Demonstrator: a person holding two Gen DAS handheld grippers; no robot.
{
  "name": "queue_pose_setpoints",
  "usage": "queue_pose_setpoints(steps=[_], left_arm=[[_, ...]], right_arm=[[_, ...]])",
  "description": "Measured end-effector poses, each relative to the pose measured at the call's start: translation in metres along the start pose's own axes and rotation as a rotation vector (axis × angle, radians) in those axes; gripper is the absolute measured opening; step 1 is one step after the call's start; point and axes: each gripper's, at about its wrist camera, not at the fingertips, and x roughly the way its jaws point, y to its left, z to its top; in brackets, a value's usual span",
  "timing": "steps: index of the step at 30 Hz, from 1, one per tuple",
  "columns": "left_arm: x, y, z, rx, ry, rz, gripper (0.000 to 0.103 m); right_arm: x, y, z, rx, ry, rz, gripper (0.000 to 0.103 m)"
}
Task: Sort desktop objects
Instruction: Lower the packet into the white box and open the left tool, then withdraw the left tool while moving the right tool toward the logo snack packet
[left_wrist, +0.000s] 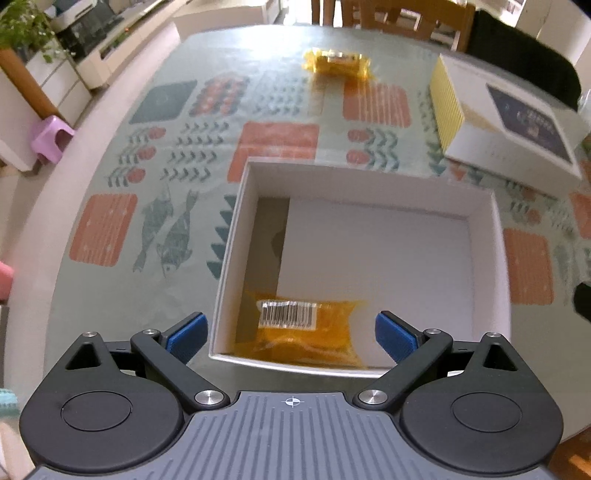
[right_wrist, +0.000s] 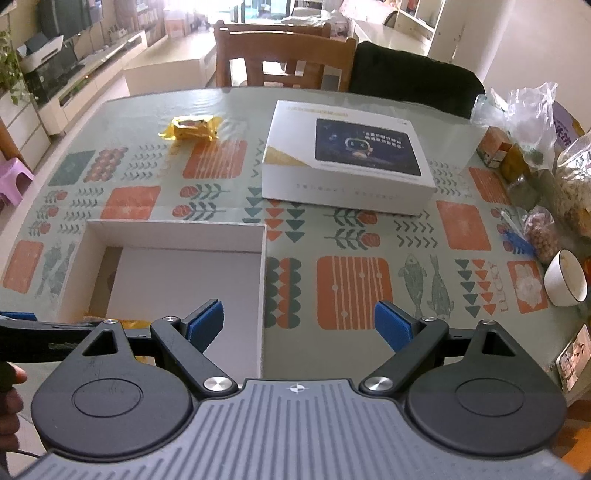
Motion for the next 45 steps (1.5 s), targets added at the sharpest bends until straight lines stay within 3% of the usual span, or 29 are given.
queue_pose_setpoints(steps=[13, 24, 45], left_arm=[[-0.016, -0.031, 0.019, 0.035, -0.058, -0.004, 0.100], [-0.010, -0.032, 0.036, -0.005, -0.037, 0.021, 0.101], [0.021, 0.010, 0.100, 0.080, -0.007, -0.071, 0.103]], right_arm=[[-0.004, -0.017, 0.027, 0.020, -0.088, 0.040, 0.103], [0.026, -0.027, 0.040, 0.021, -0.047, 0.072, 0.103], [0.039, 0.029, 0.088, 0.046, -0.049, -0.042, 0.103]])
